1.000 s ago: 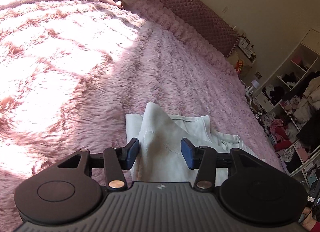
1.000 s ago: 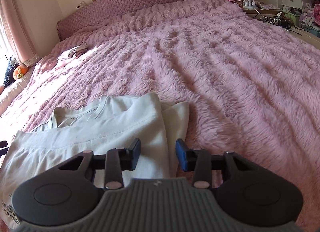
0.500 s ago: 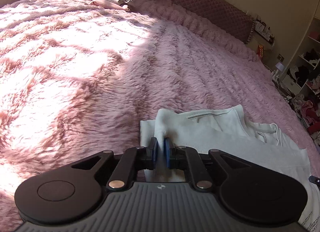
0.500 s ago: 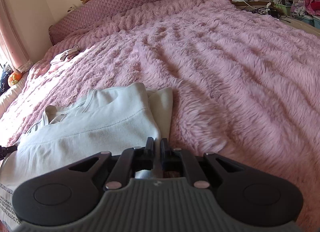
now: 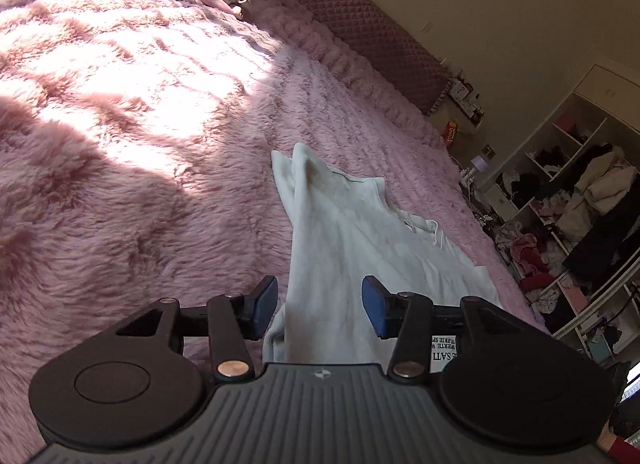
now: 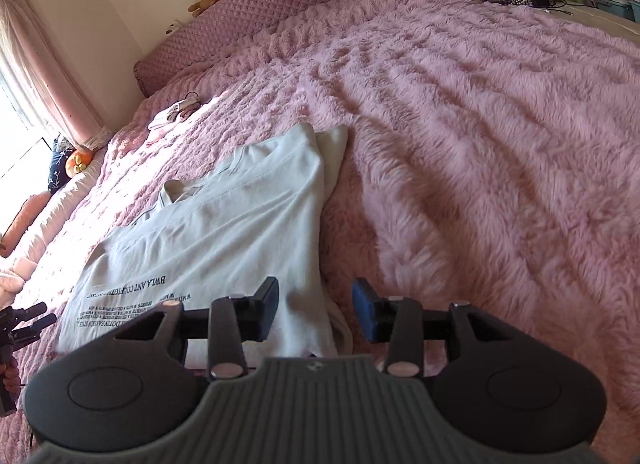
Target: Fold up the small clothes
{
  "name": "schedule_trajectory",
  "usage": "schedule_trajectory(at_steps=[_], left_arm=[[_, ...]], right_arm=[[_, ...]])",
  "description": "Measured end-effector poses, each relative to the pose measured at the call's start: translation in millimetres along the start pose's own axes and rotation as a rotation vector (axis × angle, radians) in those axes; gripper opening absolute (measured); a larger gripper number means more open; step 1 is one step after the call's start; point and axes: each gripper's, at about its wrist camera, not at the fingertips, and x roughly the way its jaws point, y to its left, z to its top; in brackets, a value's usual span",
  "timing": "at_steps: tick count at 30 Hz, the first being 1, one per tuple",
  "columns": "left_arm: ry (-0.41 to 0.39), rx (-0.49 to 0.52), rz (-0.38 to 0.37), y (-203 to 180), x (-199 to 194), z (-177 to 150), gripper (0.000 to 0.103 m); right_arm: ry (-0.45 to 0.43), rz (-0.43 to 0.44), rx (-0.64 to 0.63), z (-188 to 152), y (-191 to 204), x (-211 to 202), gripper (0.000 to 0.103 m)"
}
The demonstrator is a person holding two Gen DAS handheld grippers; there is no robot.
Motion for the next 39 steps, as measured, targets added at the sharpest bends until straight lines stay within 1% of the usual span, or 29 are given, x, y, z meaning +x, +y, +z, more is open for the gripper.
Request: schedule_trajectory(at_steps=[3,5,6,7,8,9,10,12,13,14,15,16,18,21,23,24,25,26,27,29,30,32,33,34,35,36,39], left_arm=[[0.030,-0.054,-0.012,7.1,2.1,-10.0,0.054],[0.057,-0.077,-0.035,8.3,10.1,-13.7,0.054],[0.068,-0.070,-0.045,6.8,13.6,-16.3,0.052],[0.075,-0.058,-0.041,4.7,17.1,-17.5,0.046],[0.085,-0.043,-0.029,1.6,21.3,-19.1,0.030],[0.090,-0.034,-0.022,-0.1,24.0,-19.5,0.008],[0.082,-0.028,-0.014,-2.4,24.1,-19.5,0.003],[0.059,-0.018,0.005,-6.9,19.8,-17.5,0.002],[0.065,-0.010,0.029,-7.8,19.1,-17.8,0.002],[0.097,0.004,0.078,-6.4,21.2,-18.9,0.002],[0.129,0.017,0.112,-3.4,23.7,-21.6,0.003],[0.150,0.017,0.116,-0.4,26.6,-23.2,0.003],[0.156,0.021,0.124,-1.4,27.6,-23.7,0.003],[0.175,0.084,0.160,-16.0,26.6,-21.2,0.003],[0.158,0.084,0.148,-22.3,16.9,-18.1,0.003],[0.142,0.084,0.140,-26.1,11.2,-15.4,0.004],[0.120,0.093,0.143,-30.9,6.3,-13.0,0.004],[0.095,0.108,0.142,-36.9,1.8,-10.9,0.004],[0.067,0.121,0.117,-44.8,-2.1,-9.7,0.004],[0.031,0.129,0.070,-59.0,0.0,-7.3,0.004],[0.028,0.132,0.042,-66.7,4.8,-7.3,0.004],[0.054,0.132,-0.036,-81.1,21.3,-10.4,0.005],[0.068,0.141,-0.058,-89.3,30.9,-12.7,0.007],[0.078,0.149,-0.073,-94.5,38.3,-15.8,0.007],[0.098,0.160,-0.104,-102.3,50.0,-21.7,0.007],[0.113,0.168,-0.125,-107.8,58.1,-27.0,0.007],[0.147,0.194,-0.156,-119.5,77.5,-40.4,0.007]], right_arm=[[0.020,0.011,0.006,-10.1,4.4,2.3,0.036],[0.053,-0.005,-0.016,-12.8,9.9,6.3,0.016],[0.062,-0.019,-0.041,-13.9,13.4,7.6,0.007],[0.061,-0.032,-0.056,-14.4,15.3,7.8,0.006],[0.059,-0.040,-0.058,-15.0,16.4,7.0,0.005],[0.057,-0.050,-0.054,-14.9,16.7,5.6,0.005],[0.049,-0.062,-0.052,-14.1,17.3,3.4,0.004],[0.026,-0.071,-0.063,-13.1,20.4,-6.1,0.003],[0.016,-0.080,-0.080,-13.0,22.2,-10.5,0.002],[0.019,-0.083,-0.085,-12.4,22.5,-11.3,0.002],[0.040,-0.087,-0.077,-14.9,19.3,-10.5,0.002],[0.061,-0.097,-0.074,-19.0,16.7,-6.9,0.002],[0.086,-0.116,-0.087,-27.2,13.9,2.8,0.001],[0.074,-0.115,-0.054,-28.9,10.4,5.3,0.002],[0.068,-0.122,-0.057,-27.3,11.6,1.8,0.003],[0.053,-0.141,-0.072,-25.2,16.6,-2.5,0.007],[0.024,-0.165,-0.102,-22.8,24.3,-8.1,0.022],[-0.016,-0.183,-0.155,-20.9,35.2,-14.6,0.025],[-0.041,-0.161,-0.208,-18.3,46.4,-18.1,0.024],[-0.045,-0.072,-0.264,-11.8,69.8,-16.9,0.024],[-0.038,-0.024,-0.289,-10.1,83.7,-12.5,0.024],[-0.024,0.055,-0.352,-8.0,111.9,0.9,0.024],[-0.026,0.081,-0.389,-6.3,127.6,10.0,0.024],[-0.033,0.097,-0.426,-3.0,141.0,20.6,0.024],[-0.040,0.107,-0.452,1.0,151.2,30.5,0.024],[-0.043,0.119,-0.482,9.0,163.7,48.0,0.024],[-0.015,0.123,-0.532,35.1,187.0,98.3,0.025]])
